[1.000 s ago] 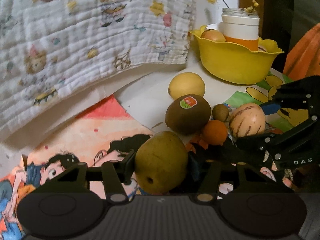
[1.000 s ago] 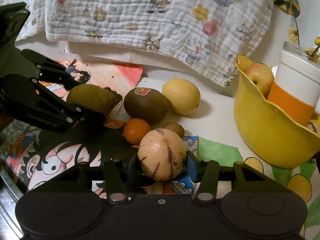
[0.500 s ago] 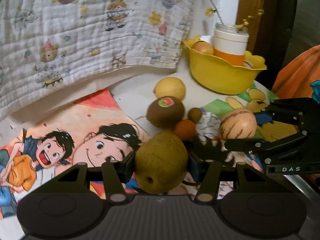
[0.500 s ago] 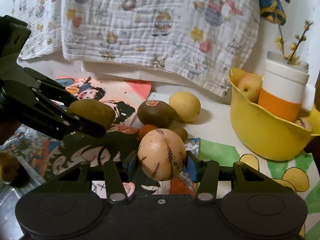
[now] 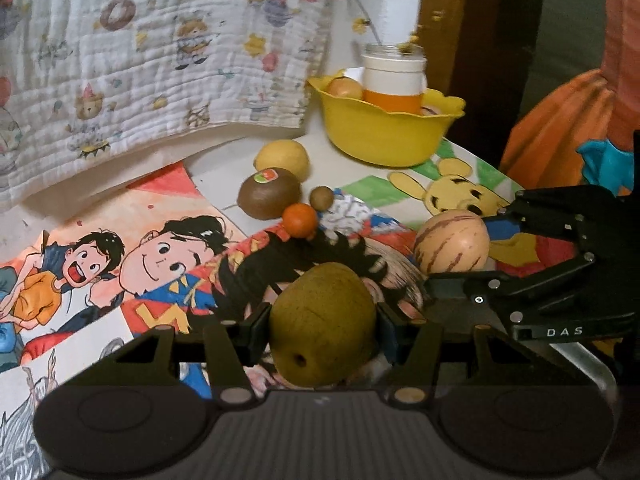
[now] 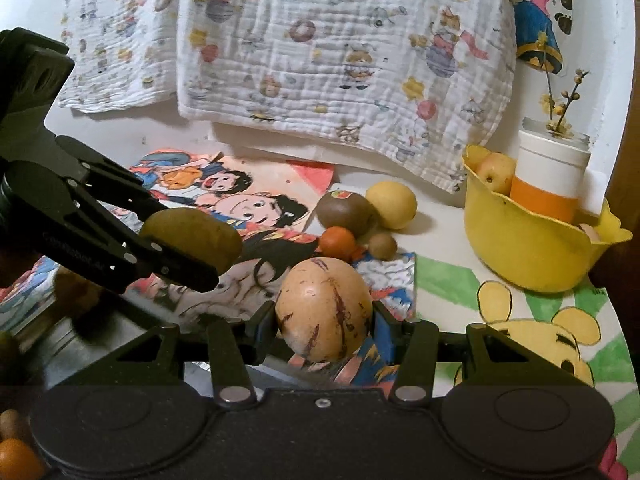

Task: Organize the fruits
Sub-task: 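Carry the pear with the left tool while the right tool carries the pepino over the tray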

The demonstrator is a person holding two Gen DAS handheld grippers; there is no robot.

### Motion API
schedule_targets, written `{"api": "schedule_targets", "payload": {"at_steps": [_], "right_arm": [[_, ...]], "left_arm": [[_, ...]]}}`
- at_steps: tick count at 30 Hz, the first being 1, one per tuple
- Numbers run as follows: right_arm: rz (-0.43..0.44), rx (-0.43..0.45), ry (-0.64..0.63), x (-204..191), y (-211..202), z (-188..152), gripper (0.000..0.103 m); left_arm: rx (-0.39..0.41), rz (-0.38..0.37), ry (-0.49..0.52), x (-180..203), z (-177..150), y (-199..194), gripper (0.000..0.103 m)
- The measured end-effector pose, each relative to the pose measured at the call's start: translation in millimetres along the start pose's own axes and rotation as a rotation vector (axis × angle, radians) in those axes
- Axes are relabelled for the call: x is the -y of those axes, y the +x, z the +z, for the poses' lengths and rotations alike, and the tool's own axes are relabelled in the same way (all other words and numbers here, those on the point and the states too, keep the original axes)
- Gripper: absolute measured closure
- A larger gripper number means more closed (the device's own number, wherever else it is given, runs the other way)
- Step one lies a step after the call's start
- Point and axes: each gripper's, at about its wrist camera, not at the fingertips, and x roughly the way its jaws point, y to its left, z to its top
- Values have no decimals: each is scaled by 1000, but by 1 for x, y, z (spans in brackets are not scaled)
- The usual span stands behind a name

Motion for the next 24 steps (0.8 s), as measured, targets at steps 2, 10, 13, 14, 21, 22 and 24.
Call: {"api": "schedule_targets", "payload": {"at_steps": [2,10,13,14,21,22,24], "right_arm": [[7,0,-1,-5,-7,-4,51],[45,-12,1,-32,-34,-22,51],[61,-19,-1,-42,-39,-31,51],[65,-23,0,-45,-40,-33,51],[90,-35,-3,-61,-49,-46,51],[96,-37,-6,-63,-50,-47,51],[105,-41,-16,-67,-53,-50,51]], "left_arm": [[-2,-6,10,5,-5,-6,44],[-45,-40,2,15,-30,-24,45],[-42,-25,10,19,-41,-29,44],[-44,-23,7,20,-43,-30,44],[-47,-16,25,29,-60,-44,44],[-48,-15,30,30,-63,-47,44],[-50,-11,37,34,-67,-50,44]]}}
